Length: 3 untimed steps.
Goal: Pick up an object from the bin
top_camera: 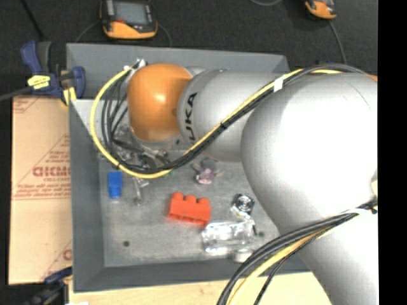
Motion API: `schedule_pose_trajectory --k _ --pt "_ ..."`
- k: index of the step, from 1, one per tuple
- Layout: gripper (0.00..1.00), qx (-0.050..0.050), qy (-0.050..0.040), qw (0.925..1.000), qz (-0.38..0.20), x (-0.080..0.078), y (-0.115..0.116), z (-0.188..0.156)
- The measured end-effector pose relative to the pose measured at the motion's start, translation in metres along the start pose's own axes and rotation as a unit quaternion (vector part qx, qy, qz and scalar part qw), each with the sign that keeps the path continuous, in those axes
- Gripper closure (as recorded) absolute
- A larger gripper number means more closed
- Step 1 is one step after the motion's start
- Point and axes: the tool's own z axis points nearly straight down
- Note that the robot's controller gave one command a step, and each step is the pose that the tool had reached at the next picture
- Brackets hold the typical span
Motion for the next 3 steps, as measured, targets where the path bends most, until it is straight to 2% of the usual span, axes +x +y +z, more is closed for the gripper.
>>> schedule_pose_trajectory --k 1,2,3 --pt "0.0 0.001 -0.0054 0.986 -0.167 -0.01 0.025 0.004" --pt "1.0 -0.001 -0.0061 0.9863 -0.165 -0.01 0.026 0.003" --pt "1.0 0.001 -0.0089 0.9898 -0.142 -0.013 0.025 -0.14"
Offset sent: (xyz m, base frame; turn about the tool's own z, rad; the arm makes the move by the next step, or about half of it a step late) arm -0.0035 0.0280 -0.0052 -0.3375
